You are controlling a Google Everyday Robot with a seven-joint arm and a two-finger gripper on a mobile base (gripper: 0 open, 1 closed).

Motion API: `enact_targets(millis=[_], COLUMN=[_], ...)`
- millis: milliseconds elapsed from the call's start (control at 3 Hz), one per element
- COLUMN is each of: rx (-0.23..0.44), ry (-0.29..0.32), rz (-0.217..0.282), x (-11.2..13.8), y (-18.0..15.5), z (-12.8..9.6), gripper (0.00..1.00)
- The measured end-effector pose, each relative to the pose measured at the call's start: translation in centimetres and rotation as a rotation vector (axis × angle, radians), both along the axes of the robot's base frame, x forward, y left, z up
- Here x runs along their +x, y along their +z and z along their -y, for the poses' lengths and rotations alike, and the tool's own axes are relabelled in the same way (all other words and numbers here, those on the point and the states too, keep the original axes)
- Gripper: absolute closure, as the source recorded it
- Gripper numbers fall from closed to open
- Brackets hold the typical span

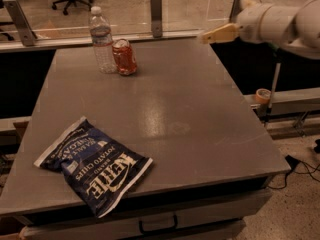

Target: Move coke can near water bottle

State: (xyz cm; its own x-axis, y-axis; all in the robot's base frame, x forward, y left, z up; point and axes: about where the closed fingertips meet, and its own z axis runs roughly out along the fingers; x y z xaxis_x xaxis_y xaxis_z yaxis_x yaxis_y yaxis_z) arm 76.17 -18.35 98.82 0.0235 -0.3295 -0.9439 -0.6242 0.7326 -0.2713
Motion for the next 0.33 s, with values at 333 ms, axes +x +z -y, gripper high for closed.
enact_targets(millis=[333], rx=[0.003], ry=[-0.002], rz=[0.007], x=[0.13], y=[0.42], z=[0.03], gripper=[0.00])
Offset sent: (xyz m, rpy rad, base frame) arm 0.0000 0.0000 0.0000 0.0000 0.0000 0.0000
